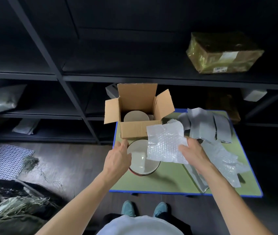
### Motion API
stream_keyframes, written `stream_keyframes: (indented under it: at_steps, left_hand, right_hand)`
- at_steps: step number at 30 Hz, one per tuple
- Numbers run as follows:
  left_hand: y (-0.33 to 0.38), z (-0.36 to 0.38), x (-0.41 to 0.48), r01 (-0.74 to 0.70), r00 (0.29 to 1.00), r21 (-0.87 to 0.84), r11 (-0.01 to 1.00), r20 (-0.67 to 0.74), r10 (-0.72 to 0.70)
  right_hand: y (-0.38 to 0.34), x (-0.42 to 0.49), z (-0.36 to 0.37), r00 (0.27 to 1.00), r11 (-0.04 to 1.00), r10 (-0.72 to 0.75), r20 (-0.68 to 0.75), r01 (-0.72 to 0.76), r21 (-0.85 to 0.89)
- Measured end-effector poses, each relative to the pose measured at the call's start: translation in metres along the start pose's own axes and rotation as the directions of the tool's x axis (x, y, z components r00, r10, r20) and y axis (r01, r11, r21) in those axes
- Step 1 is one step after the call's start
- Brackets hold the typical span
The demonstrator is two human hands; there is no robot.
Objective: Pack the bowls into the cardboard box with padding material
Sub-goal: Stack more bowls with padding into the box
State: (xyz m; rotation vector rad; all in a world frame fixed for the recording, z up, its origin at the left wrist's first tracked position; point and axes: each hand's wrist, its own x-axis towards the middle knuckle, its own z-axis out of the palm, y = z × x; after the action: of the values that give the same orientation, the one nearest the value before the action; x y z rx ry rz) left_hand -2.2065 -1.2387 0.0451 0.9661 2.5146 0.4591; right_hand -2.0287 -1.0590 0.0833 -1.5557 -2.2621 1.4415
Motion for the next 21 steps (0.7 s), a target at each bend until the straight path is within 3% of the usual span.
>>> stream_keyframes:
  at_steps: [10,21]
  left_hand:
    - [0.009,-0.019,0.004,-0.117,0.993,-0.102,0.988,0.007,0.118]
    - [0.015,-0.083,-0.001,-0.080,0.997,-0.297,0.952,-0.011,0.081]
  right_hand:
    - [0.003,-0.011,-0.007,0.997,1.000,0.017,-0.079,-0.015,0.023]
    - [0.000,-0.016,-0.022,0.986,0.998,0.022,-0.168,-0.013,0.055]
